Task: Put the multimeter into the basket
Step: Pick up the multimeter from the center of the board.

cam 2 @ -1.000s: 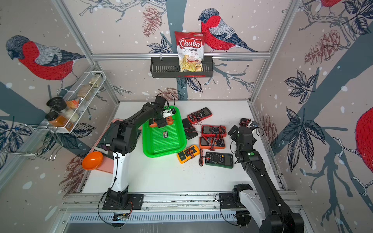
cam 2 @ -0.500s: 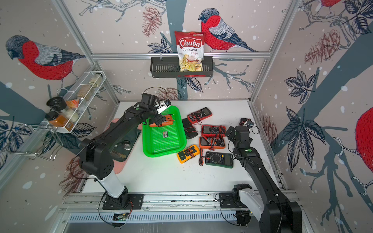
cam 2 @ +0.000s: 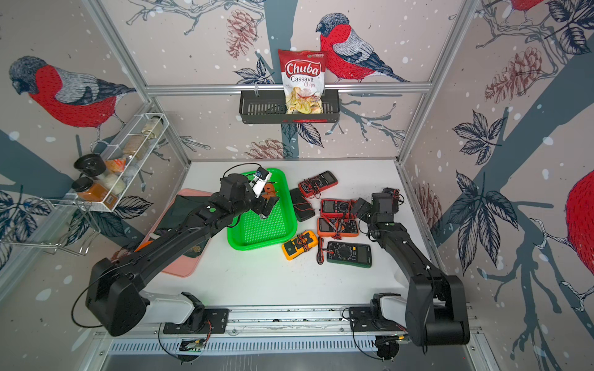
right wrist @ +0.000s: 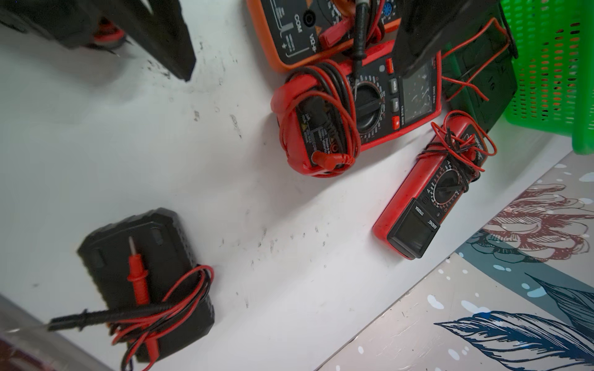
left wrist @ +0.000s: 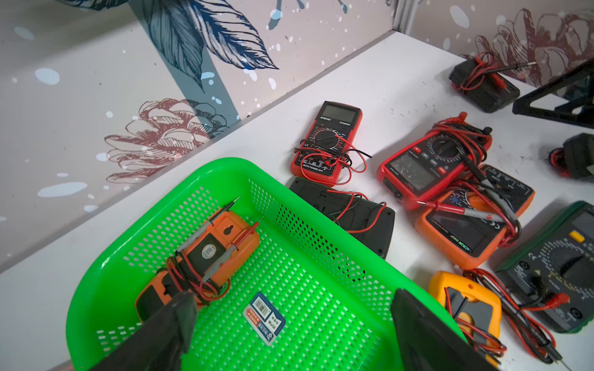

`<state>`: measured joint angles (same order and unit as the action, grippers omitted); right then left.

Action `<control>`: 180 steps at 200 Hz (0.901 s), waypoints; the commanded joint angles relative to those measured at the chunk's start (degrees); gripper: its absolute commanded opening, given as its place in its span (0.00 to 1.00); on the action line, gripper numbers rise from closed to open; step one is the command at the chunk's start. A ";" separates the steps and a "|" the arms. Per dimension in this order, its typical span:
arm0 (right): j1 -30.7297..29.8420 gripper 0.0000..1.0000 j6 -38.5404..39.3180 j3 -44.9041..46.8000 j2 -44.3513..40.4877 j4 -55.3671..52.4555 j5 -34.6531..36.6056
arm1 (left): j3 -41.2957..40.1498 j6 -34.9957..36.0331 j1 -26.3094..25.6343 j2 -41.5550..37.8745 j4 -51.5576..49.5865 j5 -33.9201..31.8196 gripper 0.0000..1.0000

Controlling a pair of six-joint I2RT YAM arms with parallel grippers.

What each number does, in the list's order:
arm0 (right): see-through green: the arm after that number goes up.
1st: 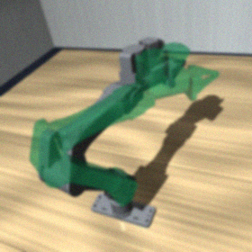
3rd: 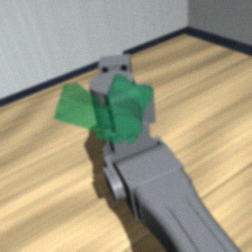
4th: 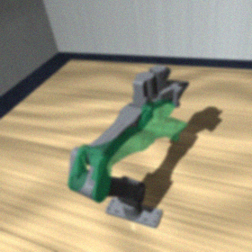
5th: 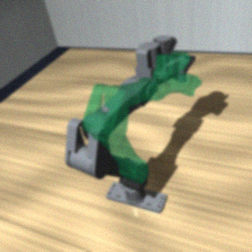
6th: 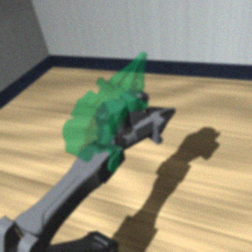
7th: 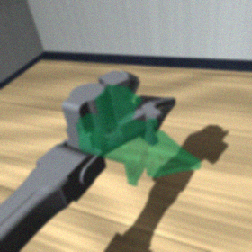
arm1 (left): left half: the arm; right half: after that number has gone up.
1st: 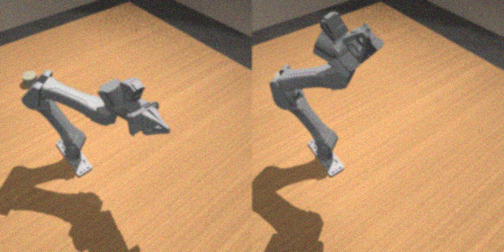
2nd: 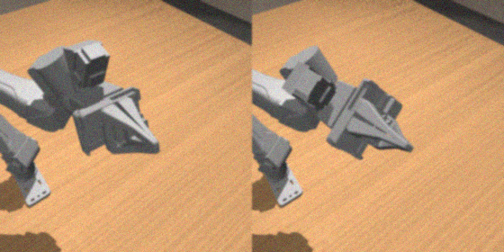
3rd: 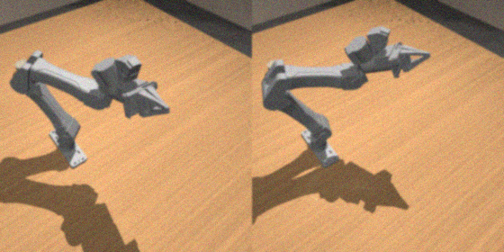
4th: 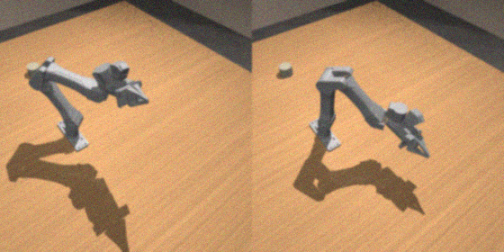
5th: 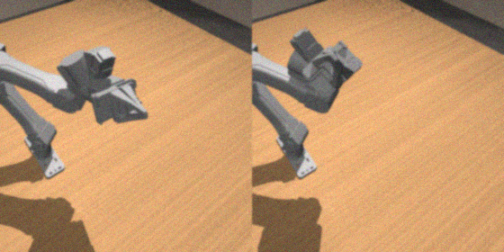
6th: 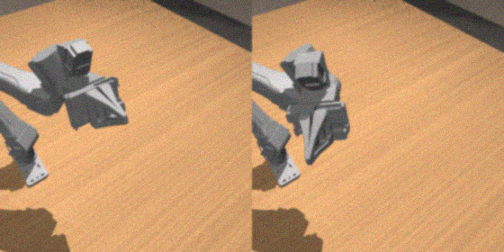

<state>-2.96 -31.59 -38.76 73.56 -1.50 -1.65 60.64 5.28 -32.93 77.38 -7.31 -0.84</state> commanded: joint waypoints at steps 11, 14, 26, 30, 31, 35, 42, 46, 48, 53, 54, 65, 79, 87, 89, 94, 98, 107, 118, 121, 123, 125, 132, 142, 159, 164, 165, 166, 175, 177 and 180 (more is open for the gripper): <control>4.25 1.00 -2.53 0.00 5.44 9.69 -15.16 | -4.87 -7.89 -1.00 -1.94 8.67 -1.91 0.98; 4.45 1.00 -2.73 0.03 6.02 10.39 -16.31 | -5.37 -8.22 -0.93 -2.03 9.09 -2.10 0.98; 5.62 1.00 -3.10 0.23 8.07 13.21 -19.34 | -7.04 -9.26 -0.95 -2.62 10.60 -2.78 0.98; 5.89 1.00 -3.34 0.39 8.69 14.17 -20.15 | -7.49 -9.46 -1.00 -2.69 11.13 -2.92 0.98; 5.96 1.00 -3.36 0.41 8.83 14.38 -20.37 | -7.61 -9.52 -1.00 -2.77 11.24 -2.97 0.98; 6.20 1.00 -3.53 0.59 9.47 15.35 -21.09 | -8.00 -9.73 -1.00 -2.89 11.61 -3.17 0.98; 6.62 1.00 -3.93 1.00 10.45 17.12 -22.28 | -8.59 -9.93 -1.00 -3.02 12.15 -3.29 0.98; 6.78 1.00 -4.13 1.25 10.94 18.20 -22.93 | -8.82 -10.02 -1.00 -3.03 12.43 -3.41 0.98; 6.82 1.00 -4.21 1.41 11.18 18.66 -23.28 | -8.95 -10.09 -1.00 -2.98 12.48 -3.50 0.98; 6.96 1.00 -4.47 1.77 11.83 20.00 -24.06 | -9.07 -10.11 -1.00 -3.03 12.78 -3.59 0.98; 6.98 1.00 -4.50 1.85 11.89 20.24 -24.17 | -9.10 -10.11 -1.00 -3.03 12.77 -3.57 0.98; 7.00 1.00 -4.90 2.45 13.41 22.55 -24.86 | -9.14 -10.11 -1.00 -2.69 12.95 -3.39 0.98; 7.00 1.00 -5.21 2.96 15.50 25.14 -26.00 | -8.89 -10.11 -1.00 -2.04 12.74 -3.30 0.98; 7.00 0.99 -5.59 3.16 16.77 26.75 -26.80 | -8.64 -10.19 -1.00 -1.72 12.55 -3.16 0.98; 7.05 0.99 -5.69 3.16 17.14 27.12 -27.04 | -8.66 -10.20 -0.95 -1.65 12.62 -3.06 0.98; 6.95 0.98 -5.90 3.23 17.96 28.02 -27.45 | -8.55 -10.24 -1.00 -1.41 12.50 -2.89 0.98; 7.00 0.98 -6.12 3.25 18.68 28.73 -27.89 | -8.49 -10.23 -1.00 -1.27 12.44 -2.81 0.98; 6.93 0.96 -6.60 3.33 20.12 30.37 -28.73 | -8.37 -10.29 -1.00 -1.02 12.25 -2.63 0.98; 6.85 0.94 -7.37 3.58 21.62 32.44 -29.77 | -8.37 -10.30 -1.00 -0.84 12.33 -2.59 0.98; 6.84 0.93 -7.56 3.64 22.09 32.98 -29.96 | -8.35 -10.30 -1.00 -0.83 12.34 -2.51 0.98; 6.83 0.93 -7.73 3.68 22.31 33.32 -30.18 | -8.37 -10.29 -0.98 -0.83 12.33 -2.50 0.98; 6.76 0.93 -7.97 3.69 22.52 33.62 -30.28 | -8.42 -10.29 -0.99 -0.77 12.34 -2.50 0.98; 6.61 0.92 -8.36 3.78 23.27 34.70 -30.68 | -8.35 -10.31 -1.00 -0.73 12.40 -2.42 0.98; 6.23 0.91 -8.85 3.74 24.28 35.72 -31.01 | -8.39 -10.29 -1.00 -0.61 12.38 -2.17 0.98; 5.40 0.89 -9.09 3.28 26.10 36.65 -30.78 | -8.38 -10.12 -0.99 -0.40 12.62 -1.74 0.98; 5.26 0.89 -9.18 3.11 26.62 37.08 -30.70 | -8.35 -10.04 -1.00 -0.39 12.69 -1.58 0.98; 5.25 0.89 -9.23 3.09 26.72 37.09 -30.70 | -8.39 -10.03 -1.00 -0.35 12.77 -1.56 0.98; 5.25 0.88 -9.25 3.04 26.81 37.18 -30.70 | -8.37 -9.98 -1.00 -0.33 12.77 -1.54 0.98; 5.01 0.88 -9.71 2.76 27.92 37.77 -30.69 | -8.28 -9.87 -1.00 -0.22 12.87 -1.38 0.98; 4.99 0.87 -9.76 2.69 28.19 37.90 -30.74 | -8.22 -9.85 -0.98 -0.17 12.90 -1.32 0.98; 4.98 0.86 -9.93 2.65 28.51 38.14 -30.82 | -8.18 -9.89 -1.00 -0.13 12.93 -1.27 0.98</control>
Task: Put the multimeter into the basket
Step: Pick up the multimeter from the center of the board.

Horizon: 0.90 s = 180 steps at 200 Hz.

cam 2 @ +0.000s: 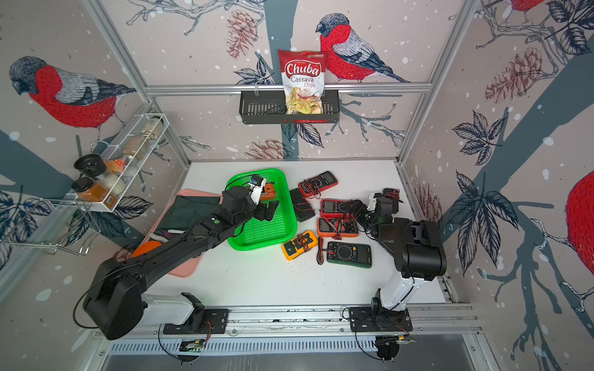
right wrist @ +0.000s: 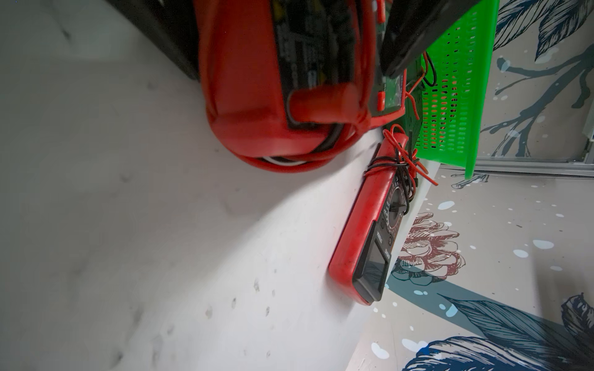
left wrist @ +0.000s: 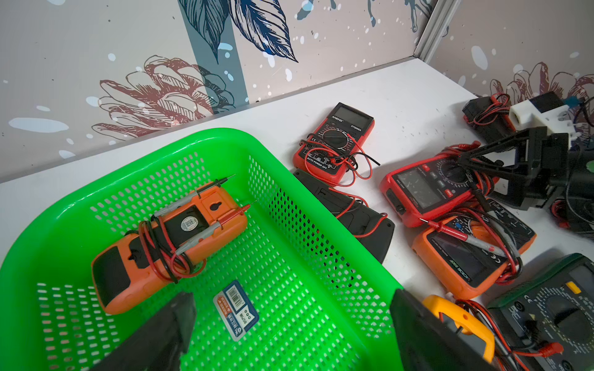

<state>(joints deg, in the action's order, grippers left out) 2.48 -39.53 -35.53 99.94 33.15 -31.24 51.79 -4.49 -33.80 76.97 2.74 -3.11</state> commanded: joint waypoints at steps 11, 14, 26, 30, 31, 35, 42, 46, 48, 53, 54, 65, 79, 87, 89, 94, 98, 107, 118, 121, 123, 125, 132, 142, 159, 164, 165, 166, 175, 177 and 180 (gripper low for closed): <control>-0.46 0.84 -2.76 -0.52 3.24 5.04 -1.36 | 0.76 0.07 -0.14 0.37 2.88 1.18 0.98; -0.45 0.83 -2.97 -0.44 3.41 5.45 -1.41 | 0.77 0.09 -0.13 0.42 2.86 1.18 0.98; -0.46 0.80 -3.51 -0.25 4.19 6.88 -1.45 | 0.82 0.25 -0.17 0.62 2.84 1.36 0.98; -0.46 0.79 -3.60 -0.24 4.29 7.26 -1.45 | 0.93 0.34 -0.13 0.64 2.85 1.43 0.98; -0.46 0.78 -3.66 -0.24 4.29 7.36 -1.45 | 0.94 0.35 -0.13 0.64 2.86 1.44 0.98; -0.46 0.76 -3.75 -0.24 4.48 7.77 -1.49 | 0.89 0.36 -0.12 0.72 2.87 1.52 0.98; -0.46 0.72 -3.88 -0.16 4.64 8.40 -1.66 | 0.80 0.36 -0.13 0.89 2.98 1.61 0.98; -0.45 0.71 -4.01 -0.16 4.59 8.76 -1.78 | 0.85 0.36 -0.20 0.95 3.04 1.75 0.98; -0.50 0.70 -4.05 -0.11 4.61 8.93 -1.80 | 0.83 0.29 -0.19 0.98 3.16 1.85 0.98; -0.46 0.67 -4.21 -0.02 4.56 9.37 -1.87 | 0.79 0.36 -0.13 1.07 3.29 1.97 0.98; -0.46 0.67 -4.22 0.00 4.61 9.47 -1.88 | 0.78 0.36 -0.17 1.12 3.31 2.02 0.98; -0.45 0.61 -4.41 0.19 4.30 10.49 -2.19 | 0.86 0.11 -0.20 1.46 3.84 2.53 0.98; -0.46 0.52 -4.51 0.35 3.81 11.35 -2.49 | 0.86 -0.59 -0.21 1.93 4.96 3.22 0.98; -0.46 0.46 -4.42 0.37 3.56 11.48 -2.53 | 0.94 -1.01 -0.20 2.24 5.82 3.83 0.98; -0.46 0.44 -4.42 0.37 3.41 11.50 -2.51 | 0.94 -1.08 -0.21 2.29 6.03 3.91 0.98; -0.46 0.40 -4.42 0.42 3.18 11.66 -2.51 | 0.94 -1.34 -0.21 2.39 6.80 4.06 0.98; -0.46 0.37 -4.34 0.45 3.00 11.68 -2.51 | 0.94 -1.78 -0.29 2.57 7.35 4.15 0.98; -0.45 0.33 -4.16 0.46 2.41 11.68 -2.44 | 0.95 -2.26 -0.37 2.81 8.43 4.50 0.98; -0.46 0.27 -3.91 0.46 1.74 11.63 -2.34 | 1.26 -2.37 -0.77 3.25 9.65 4.44 0.98; -0.46 0.26 -3.85 0.50 1.56 11.66 -2.27 | 1.43 -2.32 -0.82 3.41 9.77 4.49 0.98; -0.46 0.25 -3.81 0.54 1.50 11.63 -2.20 | 1.57 -2.24 -0.87 3.55 9.86 4.45 0.98; -0.46 0.24 -3.74 0.55 1.31 11.60 -2.17 | 1.67 -2.14 -0.97 3.65 9.90 4.44 0.98; -0.46 0.19 -3.56 0.55 0.94 11.59 -2.15 | 2.34 -1.87 -1.22 4.24 9.83 4.41 0.98; -0.48 0.12 -3.39 0.55 0.42 11.51 -2.02 | 3.23 -1.20 -1.44 5.02 9.74 4.52 0.98; -0.55 0.00 -3.36 0.46 -0.55 11.61 -2.32 | 4.70 0.79 -1.66 6.55 9.95 6.41 0.98; -0.66 0.00 -3.36 0.42 -0.85 11.74 -2.37 | 5.00 1.76 -1.67 7.05 10.04 7.54 0.98; -0.69 0.00 -3.36 0.39 -1.00 11.76 -2.40 | 4.99 2.03 -1.69 7.14 10.07 7.83 0.98; -0.71 0.00 -3.36 0.38 -1.12 11.72 -2.41 | 5.03 2.29 -1.70 7.23 10.08 8.15 0.98; -0.88 0.00 -3.36 0.43 -1.88 11.76 -2.44 | 5.86 4.28 -1.79 8.14 10.33 10.63 0.98; -0.94 0.00 -3.36 0.45 -2.12 11.72 -2.47 | 6.57 4.59 -1.79 8.40 10.41 11.08 0.98; -0.94 0.00 -3.36 0.46 -2.49 11.66 -2.42 | 6.99 5.09 -1.79 8.69 10.44 11.79 0.98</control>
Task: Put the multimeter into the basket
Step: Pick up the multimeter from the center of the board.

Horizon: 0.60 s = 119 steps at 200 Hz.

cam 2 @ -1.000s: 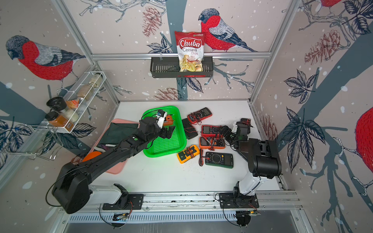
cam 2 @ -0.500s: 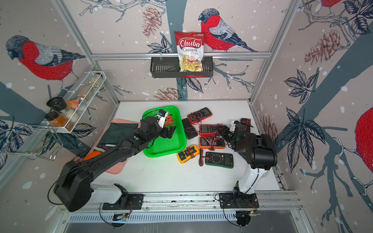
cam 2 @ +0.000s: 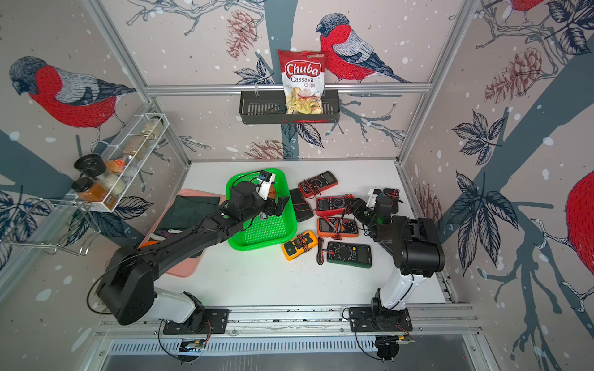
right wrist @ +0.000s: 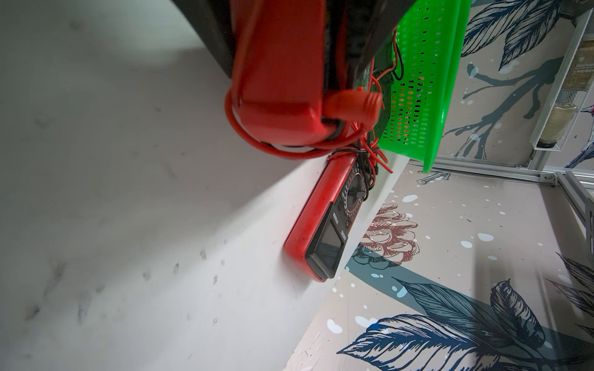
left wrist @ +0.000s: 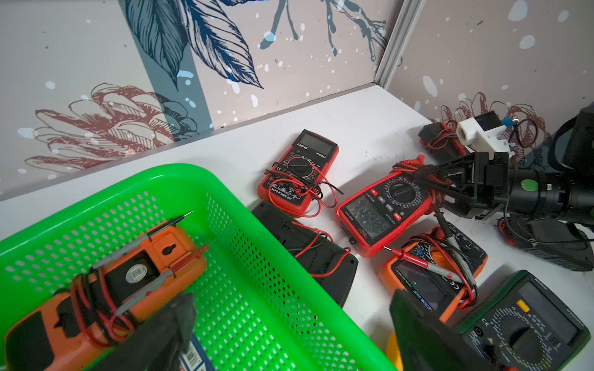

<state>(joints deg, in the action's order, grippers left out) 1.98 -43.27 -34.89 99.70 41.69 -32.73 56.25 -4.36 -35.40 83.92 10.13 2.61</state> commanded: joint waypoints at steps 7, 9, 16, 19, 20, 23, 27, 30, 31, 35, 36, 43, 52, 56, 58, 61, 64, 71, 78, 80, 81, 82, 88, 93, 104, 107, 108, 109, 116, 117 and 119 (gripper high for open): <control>-0.64 0.00 0.46 -0.17 -3.16 2.90 -0.93 | 3.20 6.24 -0.26 2.53 3.49 7.60 0.98; -0.65 0.00 0.46 -0.17 -3.43 2.85 -0.87 | 3.46 6.52 -0.28 2.73 3.62 7.96 0.98; -0.79 0.00 0.61 -0.27 -4.57 2.49 -0.76 | 4.21 7.78 -0.29 3.44 3.85 8.96 0.98; -0.87 0.00 0.71 -0.22 -5.07 2.24 -0.78 | 4.44 8.28 -0.36 3.77 4.04 9.28 0.98; -0.90 0.00 0.72 -0.24 -5.28 2.16 -0.72 | 4.59 8.47 -0.37 3.87 4.12 9.44 0.98; -0.94 0.00 0.85 -0.26 -5.71 1.76 -0.63 | 4.93 9.02 -0.44 4.19 4.17 9.79 0.98; -1.00 0.00 1.03 -0.34 -6.42 1.34 -0.54 | 5.27 9.79 -0.53 4.65 4.38 10.01 0.98; -1.09 0.00 1.26 -0.41 -7.01 0.92 -0.36 | 5.66 10.33 -0.59 4.98 4.58 10.23 0.98; -1.09 0.00 1.30 -0.43 -7.17 0.80 -0.34 | 5.73 10.56 -0.61 5.09 4.65 10.27 0.98; -1.23 0.00 1.49 -0.56 -7.92 0.10 -0.09 | 6.12 11.43 -0.76 5.53 4.83 10.57 0.98; -1.25 0.00 1.59 -0.59 -8.11 -0.01 -0.03 | 6.18 11.63 -0.79 5.63 4.86 10.62 0.98; -1.44 0.00 2.14 -0.78 -9.43 -1.33 0.31 | 6.95 13.15 -1.05 6.42 4.88 10.99 0.98; -1.72 0.00 2.83 -1.09 -11.32 -3.11 0.72 | 8.17 15.34 -1.61 7.41 4.37 11.34 0.98; -1.94 0.00 3.20 -1.20 -12.16 -3.82 0.94 | 8.69 16.40 -1.89 7.83 4.06 11.32 0.98; -1.97 0.00 3.37 -1.27 -12.58 -4.23 1.03 | 8.87 16.80 -2.07 8.03 3.92 11.29 0.98; -2.13 0.00 3.67 -1.38 -13.18 -4.89 1.19 | 9.37 17.65 -2.34 8.35 3.73 11.27 0.98; -2.32 0.00 3.93 -1.47 -13.83 -5.47 1.32 | 9.79 18.62 -2.61 8.70 3.57 11.21 0.98; -2.75 0.00 4.60 -1.81 -15.23 -7.08 1.75 | 10.72 20.48 -3.22 9.55 3.16 10.91 0.98; -3.28 0.00 5.36 -2.14 -16.71 -8.76 2.30 | 11.67 22.68 -3.88 10.33 2.83 10.56 0.98; -3.53 0.00 5.55 -2.25 -17.19 -9.22 2.49 | 11.99 23.24 -4.06 10.68 2.69 10.44 0.98; -3.59 0.00 5.55 -2.31 -17.40 -9.80 2.63 | 12.15 23.56 -4.15 10.80 2.61 10.42 0.98; -3.71 0.00 5.65 -2.38 -17.59 -10.01 2.74 | 12.32 23.72 -4.24 10.86 2.52 10.36 0.98; -4.35 0.00 6.23 -2.74 -18.84 -11.61 3.43 | 13.39 25.55 -4.70 11.75 1.85 10.02 0.98; -4.87 0.00 6.70 -2.96 -19.85 -12.73 3.90 | 14.47 26.79 -5.16 12.48 1.10 9.88 0.98; -6.13 0.00 7.39 -3.46 -22.11 -15.01 5.00 | 17.07 29.40 -5.94 14.06 -0.44 9.87 0.98; -6.45 0.00 7.55 -3.57 -22.63 -15.61 5.30 | 17.66 30.08 -6.13 14.49 -1.08 10.01 0.98; -6.59 0.00 7.61 -3.63 -22.85 -15.73 5.39 | 17.93 30.18 -6.20 14.64 -1.25 10.07 0.98; -6.74 0.00 7.64 -3.66 -23.04 -15.97 5.48 | 18.19 30.46 -6.23 14.71 -1.43 10.15 0.98; -7.51 0.00 7.82 -3.91 -24.33 -17.02 5.97 | 19.63 31.82 -6.61 15.72 -2.52 10.53 0.98; -7.65 0.00 7.83 -3.89 -24.49 -17.18 6.04 | 19.92 32.11 -6.66 15.87 -2.72 10.60 0.98; -7.83 0.00 7.89 -4.00 -24.78 -17.46 6.17 | 20.27 32.55 -6.76 16.13 -3.07 10.75 0.98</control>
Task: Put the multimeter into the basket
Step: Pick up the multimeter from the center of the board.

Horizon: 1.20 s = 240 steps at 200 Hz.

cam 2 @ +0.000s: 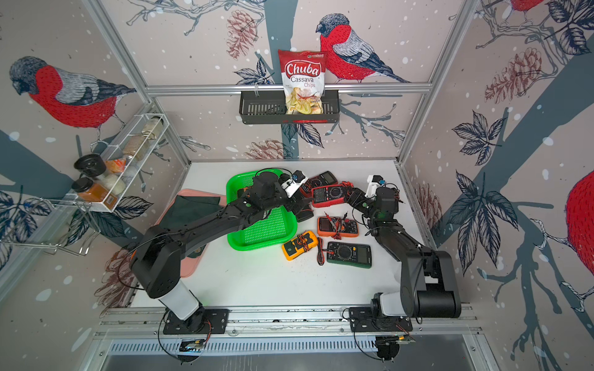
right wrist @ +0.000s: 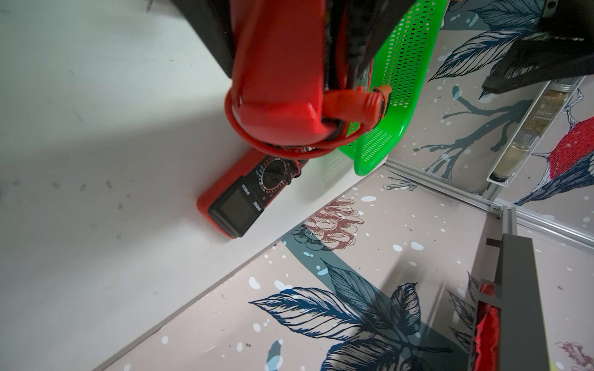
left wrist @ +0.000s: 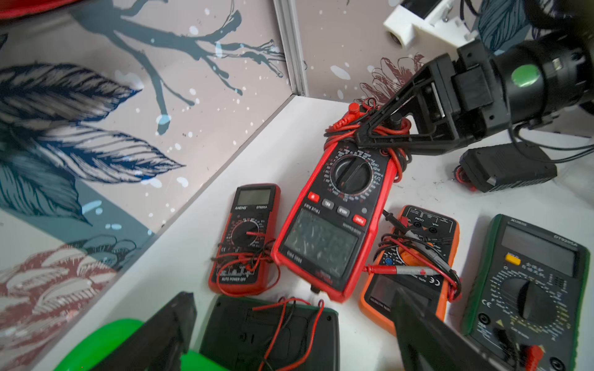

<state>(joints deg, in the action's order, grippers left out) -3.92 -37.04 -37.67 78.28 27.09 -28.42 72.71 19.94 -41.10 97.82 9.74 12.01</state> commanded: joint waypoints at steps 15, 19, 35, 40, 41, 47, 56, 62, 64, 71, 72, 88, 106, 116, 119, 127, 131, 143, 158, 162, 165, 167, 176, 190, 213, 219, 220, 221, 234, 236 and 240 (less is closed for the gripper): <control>-3.64 0.00 1.94 -1.60 -5.73 -4.66 2.66 | 7.09 10.46 -1.33 4.12 -5.24 2.31 0.98; -4.15 0.00 1.96 -1.65 -6.22 -4.94 2.82 | 7.75 10.90 -1.35 4.48 -5.83 2.75 0.98; -5.50 0.00 2.06 -1.70 -8.67 -5.85 3.19 | 9.95 13.02 -1.35 5.68 -8.03 4.14 0.98; -5.81 0.00 1.99 -1.70 -9.16 -6.05 3.33 | 10.38 13.82 -1.39 5.88 -8.91 4.64 0.98; -5.86 0.00 1.98 -1.66 -9.31 -6.07 3.35 | 10.45 13.94 -1.33 5.97 -9.02 4.75 0.98; -6.15 0.00 1.97 -1.66 -9.85 -6.40 3.42 | 10.93 14.67 -1.34 6.06 -9.91 5.37 0.98; -6.47 0.00 1.97 -1.66 -10.57 -6.69 3.59 | 11.40 15.97 -1.32 6.20 -11.05 6.41 0.98; -6.67 0.00 1.96 -1.61 -10.97 -6.79 3.64 | 11.53 16.64 -1.35 6.24 -11.58 7.25 0.98; -6.70 0.00 1.94 -1.62 -11.14 -6.90 3.64 | 11.57 16.82 -1.30 6.29 -11.80 7.44 0.98; -7.00 0.00 1.97 -1.62 -11.47 -6.98 3.64 | 11.73 17.57 -1.35 6.34 -12.38 8.43 0.98; -7.03 0.00 1.97 -1.57 -11.47 -7.02 3.64 | 11.79 17.66 -1.31 6.33 -12.51 8.53 0.98; -7.66 0.00 2.35 -1.76 -11.75 -7.29 3.82 | 13.14 18.77 -1.38 7.05 -14.50 10.13 0.98; -8.50 0.00 2.73 -1.85 -11.75 -7.44 4.10 | 15.30 18.90 -1.35 8.48 -16.69 11.50 0.98; -9.10 0.00 3.01 -2.11 -11.66 -7.58 4.62 | 16.47 18.90 -1.34 9.30 -17.81 12.10 0.98; -9.24 0.00 3.07 -2.21 -11.66 -7.78 4.73 | 16.82 18.90 -1.35 9.58 -18.21 12.31 0.98; -9.62 0.00 3.34 -2.45 -11.63 -7.94 5.03 | 17.80 18.99 -1.35 10.26 -19.37 13.01 0.98; -9.83 0.00 3.41 -2.55 -11.59 -8.08 5.20 | 18.29 19.07 -1.34 10.58 -20.03 13.39 0.98; -10.21 0.00 3.75 -2.91 -11.57 -8.40 5.65 | 19.29 18.91 -1.35 11.31 -21.21 14.15 0.98; -10.77 0.00 4.29 -3.26 -11.64 -8.58 6.21 | 20.40 18.89 -1.35 12.16 -23.06 15.29 0.98; -10.88 0.00 4.34 -3.28 -11.66 -8.59 6.31 | 20.73 18.98 -1.35 12.34 -23.60 15.62 0.98; -10.92 0.00 4.46 -3.36 -11.64 -8.65 6.47 | 20.92 19.06 -1.35 12.45 -24.03 16.00 0.98; -10.99 0.00 4.53 -3.37 -11.59 -8.70 6.57 | 21.06 19.03 -1.31 12.47 -24.25 16.31 0.98; -11.23 0.00 4.71 -3.51 -11.57 -8.75 6.95 | 21.28 19.01 -1.34 12.66 -24.80 17.21 0.98; -11.44 0.00 4.94 -3.71 -11.42 -8.80 7.41 | 21.22 19.17 -1.35 12.57 -25.47 18.28 0.98; -11.66 0.00 5.14 -3.99 -10.98 -8.61 7.59 | 21.16 19.73 -1.39 12.33 -26.68 18.56 0.98; -11.78 0.00 5.24 -4.07 -10.96 -8.66 7.60 | 21.17 19.95 -1.39 12.31 -27.18 18.66 0.98; -11.84 0.00 5.27 -4.07 -10.96 -8.69 7.60 | 21.16 19.95 -1.37 12.31 -27.25 18.71 0.98; -11.87 0.00 5.29 -4.08 -10.91 -8.71 7.64 | 21.16 19.95 -1.36 12.26 -27.28 18.73 0.98; -12.07 0.00 5.72 -4.25 -10.91 -8.88 7.92 | 21.31 19.89 -1.24 12.07 -28.03 18.93 0.98; -12.14 0.00 5.74 -4.32 -10.81 -8.94 8.01 | 21.33 19.77 -1.21 12.05 -28.11 18.99 0.98; -12.16 0.00 5.86 -4.37 -10.78 -9.06 8.11 | 21.35 19.58 -1.26 11.96 -28.31 19.04 0.98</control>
<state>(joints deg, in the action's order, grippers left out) -15.64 -30.24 -40.69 67.55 9.28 -20.14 93.71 39.40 -42.35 110.17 -13.47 25.85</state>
